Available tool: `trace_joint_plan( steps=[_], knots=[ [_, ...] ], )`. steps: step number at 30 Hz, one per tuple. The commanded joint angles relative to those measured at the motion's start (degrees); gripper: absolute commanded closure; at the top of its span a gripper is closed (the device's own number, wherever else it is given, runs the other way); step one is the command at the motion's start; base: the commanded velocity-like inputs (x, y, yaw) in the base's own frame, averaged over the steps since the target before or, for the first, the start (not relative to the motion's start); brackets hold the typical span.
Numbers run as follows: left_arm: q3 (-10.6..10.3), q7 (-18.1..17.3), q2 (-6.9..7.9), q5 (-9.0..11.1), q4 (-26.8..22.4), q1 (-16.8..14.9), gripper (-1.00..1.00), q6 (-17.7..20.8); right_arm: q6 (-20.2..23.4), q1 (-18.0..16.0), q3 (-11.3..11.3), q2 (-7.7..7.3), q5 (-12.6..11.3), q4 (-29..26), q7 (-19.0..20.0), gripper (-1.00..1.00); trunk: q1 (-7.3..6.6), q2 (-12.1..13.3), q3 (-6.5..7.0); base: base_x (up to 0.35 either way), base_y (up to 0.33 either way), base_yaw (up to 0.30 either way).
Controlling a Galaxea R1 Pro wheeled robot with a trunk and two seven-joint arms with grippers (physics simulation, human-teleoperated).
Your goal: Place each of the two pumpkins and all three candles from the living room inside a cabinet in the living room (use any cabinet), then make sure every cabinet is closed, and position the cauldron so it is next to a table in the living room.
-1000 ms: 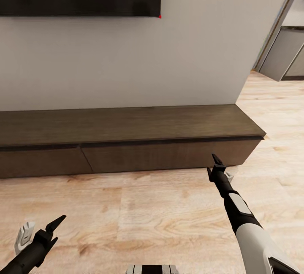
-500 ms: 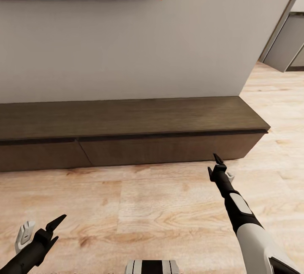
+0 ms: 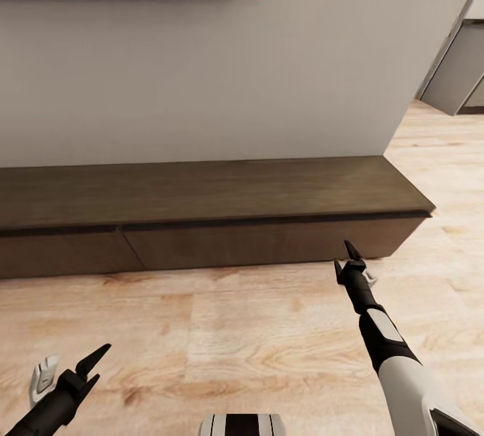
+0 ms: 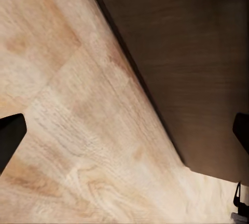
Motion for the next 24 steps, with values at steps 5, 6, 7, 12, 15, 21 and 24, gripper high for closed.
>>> trace_joint_plan(
  steps=[5, 6, 7, 12, 15, 21, 24],
  knots=[
    [0.03, -0.37, -0.1, -0.93, 0.06, 0.05, -1.0, 0.14, 0.56, 0.05, -0.16, -0.07, -0.5, 0.17, 0.22, -1.0, 0.02, -0.01, -0.03, 0.304, 0.0, 0.0],
    [0.02, -0.42, -0.13, -1.08, 0.05, 0.06, -1.0, 0.02, 0.56, 0.07, -0.19, -0.12, -0.5, 0.19, 0.23, -1.0, 0.02, -0.01, -0.03, 0.206, 0.0, 0.0],
    [0.0, -0.54, -0.09, -1.14, 0.01, 0.06, -1.0, -0.04, 0.56, 0.09, -0.2, -0.21, -0.5, 0.2, 0.25, -1.0, 0.02, -0.01, -0.03, 0.132, 0.0, 0.0],
    [0.01, -2.34, 0.1, -0.75, -0.7, 0.01, -1.0, 0.4, 0.56, 0.11, -0.23, -0.39, -0.53, 0.22, 0.25, -1.0, 0.05, -0.02, -0.25, 0.05, 0.0, 0.0],
    [0.05, -3.8, 0.34, -0.51, -0.82, 0.0, -1.0, 0.82, 0.64, 0.11, -0.23, -0.64, -0.6, 0.22, 0.38, -1.0, 0.13, -0.07, -0.92, 0.011, 0.0, 0.0],
    [0.17, -4.48, 0.54, -0.47, -0.88, 0.0, -1.0, 1.82, 0.93, 0.21, -0.25, -1.63, -0.78, 0.17, 0.9, -1.0, 0.28, -0.15, -2.25, 0.003, 0.0, 0.0],
    [0.18, -4.54, 0.57, -0.47, -0.87, 0.0, -1.0, 1.93, 1.09, 0.31, -0.27, -2.91, -1.45, 0.15, 0.98, -1.0, 0.36, -0.19, -2.91, 0.0, 0.0, 0.0]
  ],
)
